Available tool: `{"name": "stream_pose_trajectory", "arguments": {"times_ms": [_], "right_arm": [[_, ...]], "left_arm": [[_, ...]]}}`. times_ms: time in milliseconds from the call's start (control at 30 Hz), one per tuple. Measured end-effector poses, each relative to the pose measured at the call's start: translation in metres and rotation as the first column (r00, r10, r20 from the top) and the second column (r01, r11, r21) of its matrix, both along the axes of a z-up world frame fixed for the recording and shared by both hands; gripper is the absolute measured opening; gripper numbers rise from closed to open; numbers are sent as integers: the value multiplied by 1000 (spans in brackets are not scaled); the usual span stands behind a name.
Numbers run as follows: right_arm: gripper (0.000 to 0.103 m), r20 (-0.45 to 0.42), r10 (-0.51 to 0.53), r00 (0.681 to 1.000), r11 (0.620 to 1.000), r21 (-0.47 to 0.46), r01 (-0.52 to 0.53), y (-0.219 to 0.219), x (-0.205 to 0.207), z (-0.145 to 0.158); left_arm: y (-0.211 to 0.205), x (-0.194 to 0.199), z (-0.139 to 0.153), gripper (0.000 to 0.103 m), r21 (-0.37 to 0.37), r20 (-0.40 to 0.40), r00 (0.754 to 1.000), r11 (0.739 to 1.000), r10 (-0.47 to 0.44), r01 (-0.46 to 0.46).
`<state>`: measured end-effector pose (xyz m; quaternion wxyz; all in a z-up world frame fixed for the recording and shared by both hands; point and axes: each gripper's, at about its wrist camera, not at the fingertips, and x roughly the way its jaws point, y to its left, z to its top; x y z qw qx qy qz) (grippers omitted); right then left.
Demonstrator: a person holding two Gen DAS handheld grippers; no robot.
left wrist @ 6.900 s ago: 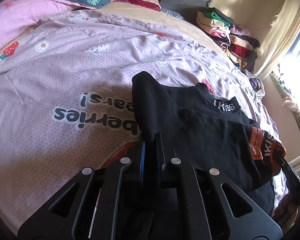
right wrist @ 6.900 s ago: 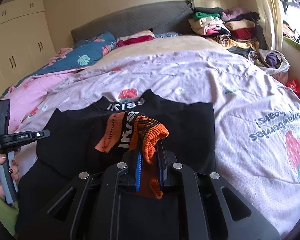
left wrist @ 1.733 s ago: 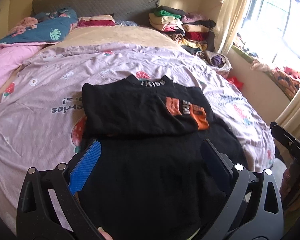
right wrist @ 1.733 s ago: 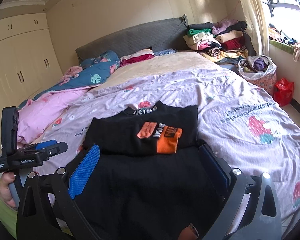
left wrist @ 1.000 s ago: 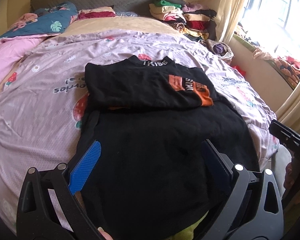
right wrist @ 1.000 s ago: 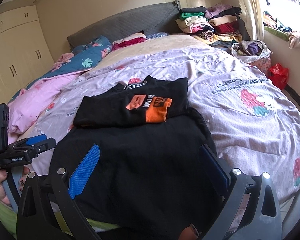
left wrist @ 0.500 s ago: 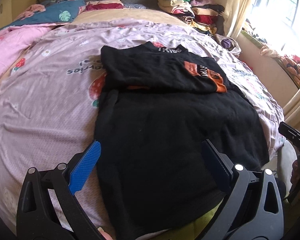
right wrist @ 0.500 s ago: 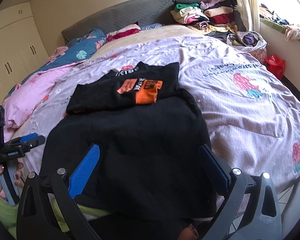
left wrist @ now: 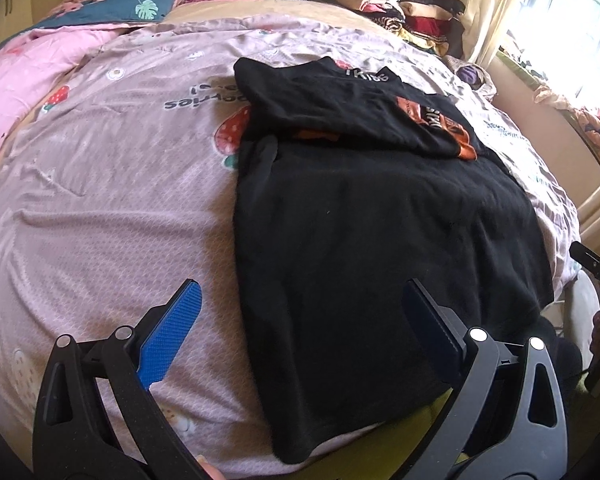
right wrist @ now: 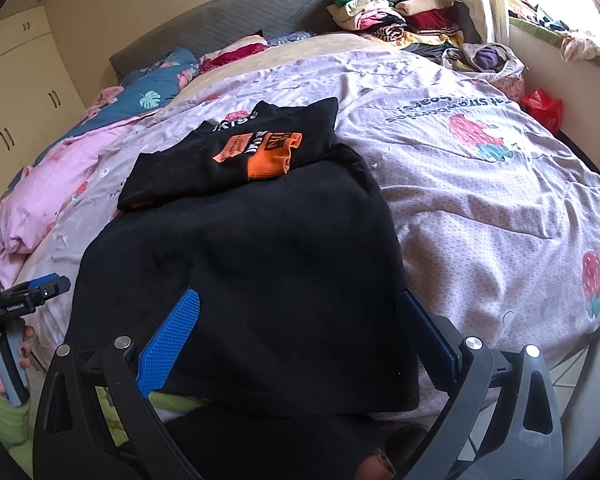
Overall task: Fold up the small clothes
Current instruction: 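Grasp the black shirt hem with both grippers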
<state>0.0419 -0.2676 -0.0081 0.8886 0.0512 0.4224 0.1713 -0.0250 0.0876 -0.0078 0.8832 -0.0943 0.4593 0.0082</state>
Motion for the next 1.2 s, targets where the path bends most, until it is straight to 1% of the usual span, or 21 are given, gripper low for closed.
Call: {"name": "stream_pose_trajectory", "arguments": {"times_ms": [133, 433, 467, 500, 533, 567, 600, 667, 800, 1000, 1100, 1167, 1200], "right_arm": [[98, -3, -7, 1000, 1000, -21, 7, -4, -1, -4], [98, -33, -25, 999, 999, -28, 24, -14, 0, -14], [98, -35, -25, 999, 999, -27, 24, -14, 0, -15], [98, -37, -26, 999, 999, -27, 25, -16, 0, -15], [98, -38, -26, 999, 999, -28, 25, -17, 0, -16], [98, -39, -30, 999, 999, -29, 28, -18, 0, -17], [98, -40, -32, 999, 999, -30, 31, -19, 0, -17], [98, -42, -36, 998, 999, -28, 35, -22, -1, -18], [98, -51, -35, 998, 999, -29, 34, -25, -2, -22], [98, -76, -44, 996, 999, -3, 44, -35, -5, -30], [98, -82, -29, 996, 1000, -11, 28, -36, -7, -34], [98, -82, -26, 996, 1000, -12, 25, -36, -8, -37], [97, -82, -24, 996, 1000, -15, 23, -36, -8, -38]], "left_arm": [[6, -5, -3, 93, 4, -8, 1000, 1000, 2, -2], [10, -17, -23, 93, -63, -64, 998, 998, -16, 12], [11, -19, -25, 91, -72, -67, 998, 997, -19, 15], [12, -21, -27, 83, -91, -70, 997, 996, -23, 16], [12, -23, -29, 78, -111, -73, 997, 994, -28, 20], [13, -24, -30, 69, -118, -77, 997, 993, -29, 20], [13, -25, -32, 63, -121, -84, 996, 992, -33, 23], [14, -27, -34, 56, -135, -92, 995, 990, -41, 29], [11, -30, -42, 52, -170, -122, 990, 984, -72, 51], [4, -36, -46, 51, -185, -132, 986, 980, -103, 78], [-4, -36, -46, 48, -198, -125, 983, 975, -132, 106], [-6, -34, -49, 48, -195, -128, 983, 975, -135, 108], [-6, -34, -51, 46, -189, -133, 982, 976, -133, 107]]}}
